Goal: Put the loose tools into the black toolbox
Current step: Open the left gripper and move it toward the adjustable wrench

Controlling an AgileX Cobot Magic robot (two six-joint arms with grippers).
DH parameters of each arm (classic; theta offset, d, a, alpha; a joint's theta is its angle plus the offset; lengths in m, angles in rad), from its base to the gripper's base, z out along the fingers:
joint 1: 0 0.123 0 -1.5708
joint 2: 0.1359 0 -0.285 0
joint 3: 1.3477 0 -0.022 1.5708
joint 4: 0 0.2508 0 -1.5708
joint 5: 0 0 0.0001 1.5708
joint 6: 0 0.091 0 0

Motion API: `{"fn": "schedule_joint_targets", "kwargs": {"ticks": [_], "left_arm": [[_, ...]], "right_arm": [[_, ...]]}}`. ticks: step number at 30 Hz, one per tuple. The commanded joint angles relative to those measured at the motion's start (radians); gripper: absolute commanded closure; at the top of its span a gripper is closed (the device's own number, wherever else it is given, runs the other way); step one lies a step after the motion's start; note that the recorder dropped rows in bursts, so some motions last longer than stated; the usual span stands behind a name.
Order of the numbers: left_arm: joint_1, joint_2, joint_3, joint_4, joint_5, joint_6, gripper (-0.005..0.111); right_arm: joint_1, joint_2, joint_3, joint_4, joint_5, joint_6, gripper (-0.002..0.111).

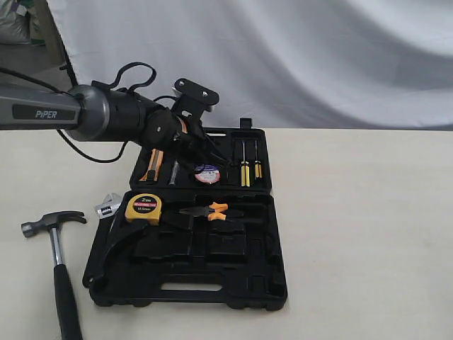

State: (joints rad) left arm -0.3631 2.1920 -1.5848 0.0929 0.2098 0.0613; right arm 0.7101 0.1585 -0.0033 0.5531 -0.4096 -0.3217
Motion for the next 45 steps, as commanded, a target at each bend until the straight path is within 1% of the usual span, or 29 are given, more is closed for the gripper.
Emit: {"fn": "schedule_joint_targets", "kwargs": {"ticks": [1, 11, 26, 32, 35, 42, 45], "left_arm": [[0.004, -0.002, 0.008, -0.003, 0.001, -0.014, 0.106], [0.004, 0.083, 0.008, -0.02, -0.063, -0.017, 0.105], [0.004, 0.097, 0.008, -0.02, -0.069, -0.017, 0.105], [0.004, 0.098, 0.005, -0.018, -0.042, -0.002, 0.105], [0.004, 0.087, -0.016, -0.018, 0.006, 0.001, 0.105], [0.004, 0.016, -0.022, -0.018, 0.059, -0.008, 0.105], [0.004, -0.026, 0.005, -0.018, 0.063, -0.008, 0.105]], "right_arm": [[-0.003, -0.007, 0.003, -0.013, -0.001, -0.004, 0.108], [-0.003, -0.007, 0.003, -0.013, -0.001, -0.004, 0.108], [-0.003, -0.007, 0.003, -0.013, -0.001, -0.004, 0.108], [-0.003, -0.007, 0.003, -0.013, -0.001, -0.004, 0.108], [-0.003, -0.007, 0.003, -0.013, -0.004, -0.004, 0.108], [-0.003, -0.007, 0.003, -0.013, -0.004, -0.004, 0.108], [-0.003, -0.007, 0.003, -0.013, -0.004, -0.004, 0.108]]}}
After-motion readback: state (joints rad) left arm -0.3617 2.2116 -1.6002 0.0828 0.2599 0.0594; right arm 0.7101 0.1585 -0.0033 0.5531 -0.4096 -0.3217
